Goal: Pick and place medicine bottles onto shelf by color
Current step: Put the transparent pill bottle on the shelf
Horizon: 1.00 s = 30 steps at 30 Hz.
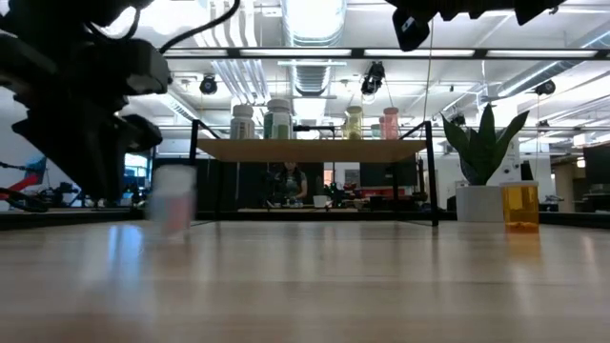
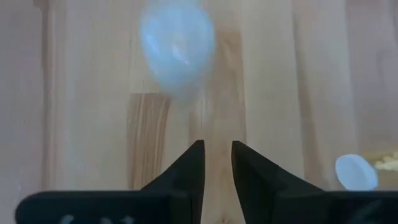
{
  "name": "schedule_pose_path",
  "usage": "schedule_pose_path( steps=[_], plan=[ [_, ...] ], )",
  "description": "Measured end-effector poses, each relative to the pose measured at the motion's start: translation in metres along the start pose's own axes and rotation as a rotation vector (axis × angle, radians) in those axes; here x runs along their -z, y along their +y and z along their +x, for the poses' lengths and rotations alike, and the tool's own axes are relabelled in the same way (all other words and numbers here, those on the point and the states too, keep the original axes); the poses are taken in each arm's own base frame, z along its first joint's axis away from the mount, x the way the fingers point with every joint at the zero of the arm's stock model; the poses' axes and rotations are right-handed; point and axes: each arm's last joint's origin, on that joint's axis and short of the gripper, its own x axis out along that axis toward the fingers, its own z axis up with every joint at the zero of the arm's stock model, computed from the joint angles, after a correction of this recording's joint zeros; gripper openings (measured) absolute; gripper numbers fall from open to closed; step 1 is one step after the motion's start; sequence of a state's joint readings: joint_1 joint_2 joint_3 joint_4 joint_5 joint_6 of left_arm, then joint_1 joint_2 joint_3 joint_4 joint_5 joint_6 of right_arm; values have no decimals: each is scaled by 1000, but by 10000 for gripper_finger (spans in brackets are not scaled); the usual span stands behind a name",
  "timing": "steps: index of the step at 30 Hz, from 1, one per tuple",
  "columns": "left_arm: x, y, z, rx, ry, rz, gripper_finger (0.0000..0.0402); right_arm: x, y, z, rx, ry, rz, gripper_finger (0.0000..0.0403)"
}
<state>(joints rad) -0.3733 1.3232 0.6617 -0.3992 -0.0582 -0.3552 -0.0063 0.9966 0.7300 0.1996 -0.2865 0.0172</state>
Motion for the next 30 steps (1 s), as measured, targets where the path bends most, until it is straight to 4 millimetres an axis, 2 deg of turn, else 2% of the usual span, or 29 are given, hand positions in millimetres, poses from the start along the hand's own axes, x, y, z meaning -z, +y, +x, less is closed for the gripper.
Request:
schedule_pose_path(
  steps=[9, 13, 16, 24, 27, 30],
  plan=[
    [-5, 0, -15, 9, -88, 66, 60, 1, 0, 0, 15, 2, 38, 9],
    [-17, 3, -18, 11, -203, 97, 74, 3, -1, 0, 56, 5, 39, 9],
    [-27, 7, -20, 4, -271, 140, 108, 3, -1, 2, 59, 1, 37, 9],
    [-55, 33, -12, -83, -362, 188, 243, 4, -2, 4, 58, 3, 67, 9],
    [-63, 39, -11, -105, -383, 203, 274, 8, -2, 4, 60, 37, 142, 9],
    [-69, 38, -14, -108, -444, 242, 285, 16, 3, 5, 61, 118, 180, 9]
  ],
)
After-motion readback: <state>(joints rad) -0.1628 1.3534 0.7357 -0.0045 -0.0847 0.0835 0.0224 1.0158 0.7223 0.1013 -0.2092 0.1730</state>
